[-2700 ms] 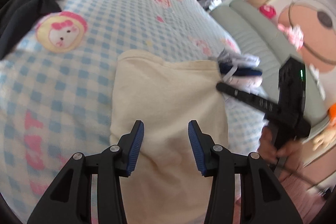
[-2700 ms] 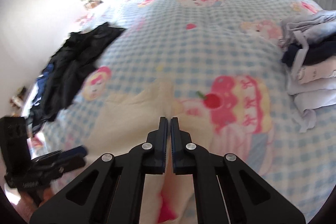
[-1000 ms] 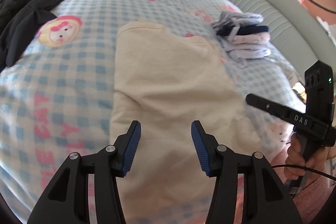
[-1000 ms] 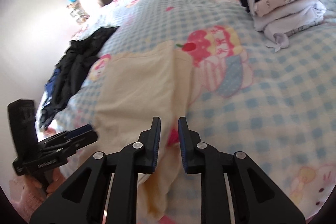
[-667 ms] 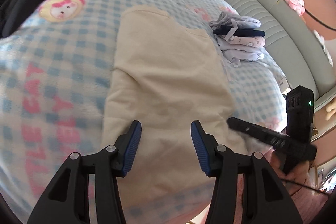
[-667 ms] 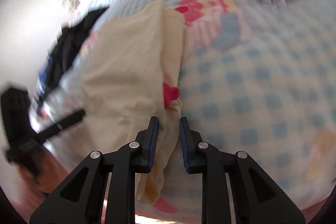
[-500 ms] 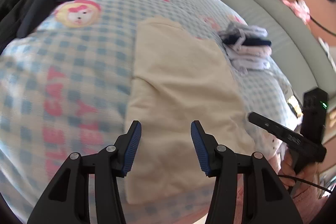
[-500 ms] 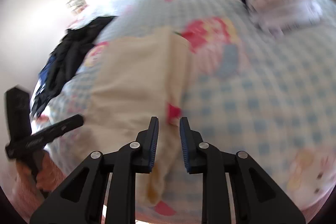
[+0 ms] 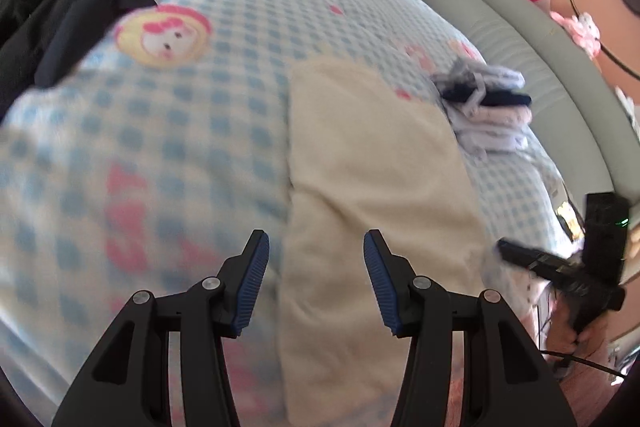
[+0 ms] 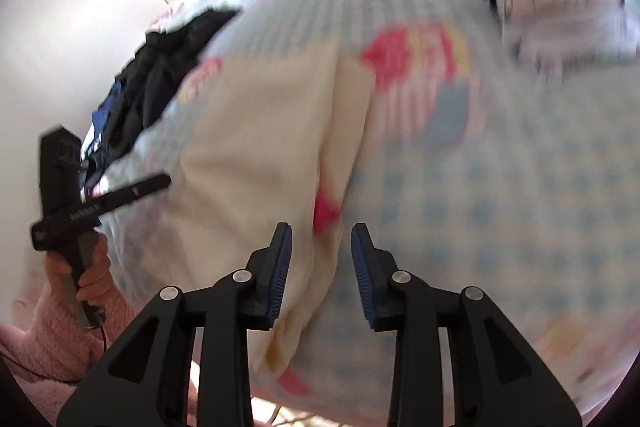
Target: Fold clothes
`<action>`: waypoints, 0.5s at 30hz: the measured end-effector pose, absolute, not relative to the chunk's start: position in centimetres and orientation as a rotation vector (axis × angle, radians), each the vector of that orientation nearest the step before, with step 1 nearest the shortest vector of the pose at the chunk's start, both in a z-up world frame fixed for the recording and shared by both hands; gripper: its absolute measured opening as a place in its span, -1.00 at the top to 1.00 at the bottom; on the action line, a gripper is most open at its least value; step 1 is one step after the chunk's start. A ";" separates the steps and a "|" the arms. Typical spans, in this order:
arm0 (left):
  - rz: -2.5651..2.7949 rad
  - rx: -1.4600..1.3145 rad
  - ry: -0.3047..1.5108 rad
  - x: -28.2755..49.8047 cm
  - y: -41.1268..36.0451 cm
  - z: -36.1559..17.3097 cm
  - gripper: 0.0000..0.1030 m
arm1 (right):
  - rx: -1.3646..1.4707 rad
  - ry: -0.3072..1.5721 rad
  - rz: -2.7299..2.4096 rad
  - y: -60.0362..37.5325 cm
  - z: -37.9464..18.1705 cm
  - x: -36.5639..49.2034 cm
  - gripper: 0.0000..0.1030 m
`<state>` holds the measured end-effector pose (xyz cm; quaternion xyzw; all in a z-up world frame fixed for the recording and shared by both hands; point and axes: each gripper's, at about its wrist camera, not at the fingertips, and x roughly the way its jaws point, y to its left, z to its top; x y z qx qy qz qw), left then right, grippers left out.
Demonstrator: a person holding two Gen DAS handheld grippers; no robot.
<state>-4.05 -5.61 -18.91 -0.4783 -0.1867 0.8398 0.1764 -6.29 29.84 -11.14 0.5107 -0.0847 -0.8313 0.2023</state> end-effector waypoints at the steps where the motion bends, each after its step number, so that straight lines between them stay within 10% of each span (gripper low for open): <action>1: 2.390 -1.344 -0.538 -4.5 -5.8 -18.8 0.00 | 1.408 -0.231 -2.331 29.8 -10.4 -7.4 0.39; 12: 2.337 -1.336 -0.559 -13.9 -4.9 -19.1 0.13 | 1.520 -0.201 -2.330 26.2 -13.9 -18.5 0.38; 15: 2.301 -1.372 -0.536 -15.7 -3.8 -19.6 0.66 | 1.506 -0.252 -2.326 26.2 -14.8 -18.8 0.67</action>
